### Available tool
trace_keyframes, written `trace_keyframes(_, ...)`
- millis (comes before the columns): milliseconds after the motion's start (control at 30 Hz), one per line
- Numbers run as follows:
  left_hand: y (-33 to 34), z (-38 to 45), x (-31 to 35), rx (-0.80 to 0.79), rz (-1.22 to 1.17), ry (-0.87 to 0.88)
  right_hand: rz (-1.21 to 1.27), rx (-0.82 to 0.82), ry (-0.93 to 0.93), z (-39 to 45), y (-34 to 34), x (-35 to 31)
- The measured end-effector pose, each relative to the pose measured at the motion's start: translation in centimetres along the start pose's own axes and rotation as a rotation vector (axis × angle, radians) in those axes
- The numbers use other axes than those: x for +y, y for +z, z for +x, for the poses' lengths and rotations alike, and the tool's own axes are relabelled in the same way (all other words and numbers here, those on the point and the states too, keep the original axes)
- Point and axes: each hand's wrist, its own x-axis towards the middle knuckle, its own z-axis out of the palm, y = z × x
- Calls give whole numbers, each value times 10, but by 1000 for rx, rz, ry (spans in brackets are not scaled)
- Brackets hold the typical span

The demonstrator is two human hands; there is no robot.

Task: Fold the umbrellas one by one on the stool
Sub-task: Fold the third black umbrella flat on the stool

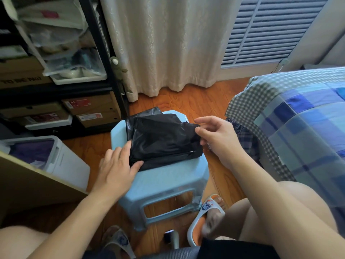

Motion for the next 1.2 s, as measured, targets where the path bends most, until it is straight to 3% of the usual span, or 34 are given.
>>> trace_keyframes(133,-2,0,2,-10,-15,-4,-61,116,-19,7,3,-1)
trace_keyframes(300,-12,1,-1,-86,-307,-137,-248,-132,80,22,-1,6)
trace_keyframes(400,-10,4,-3,-43,-473,-202,-188,-126,145,34,3,17)
trace_keyframes(533,-11,3,-1,17,-444,-108,-118,-89,174,55,16,24)
trace_keyframes(667,-5,3,-18,12,-331,166,-451,33,166,71,17,33)
trace_keyframes(733,-4,4,-26,31,-345,198,-494,134,168,71,12,33)
trace_keyframes(833,-14,4,-30,35,-498,52,-256,200,211,62,-3,25)
trace_keyframes(933,-22,6,-34,-38,-659,-93,-34,94,217,39,-6,21)
trace_keyframes(1067,-28,5,-37,-161,-953,-282,-43,-40,158,10,-6,30)
trace_keyframes(1200,-34,-2,-36,-311,-1121,-369,-139,-41,73,2,-2,26)
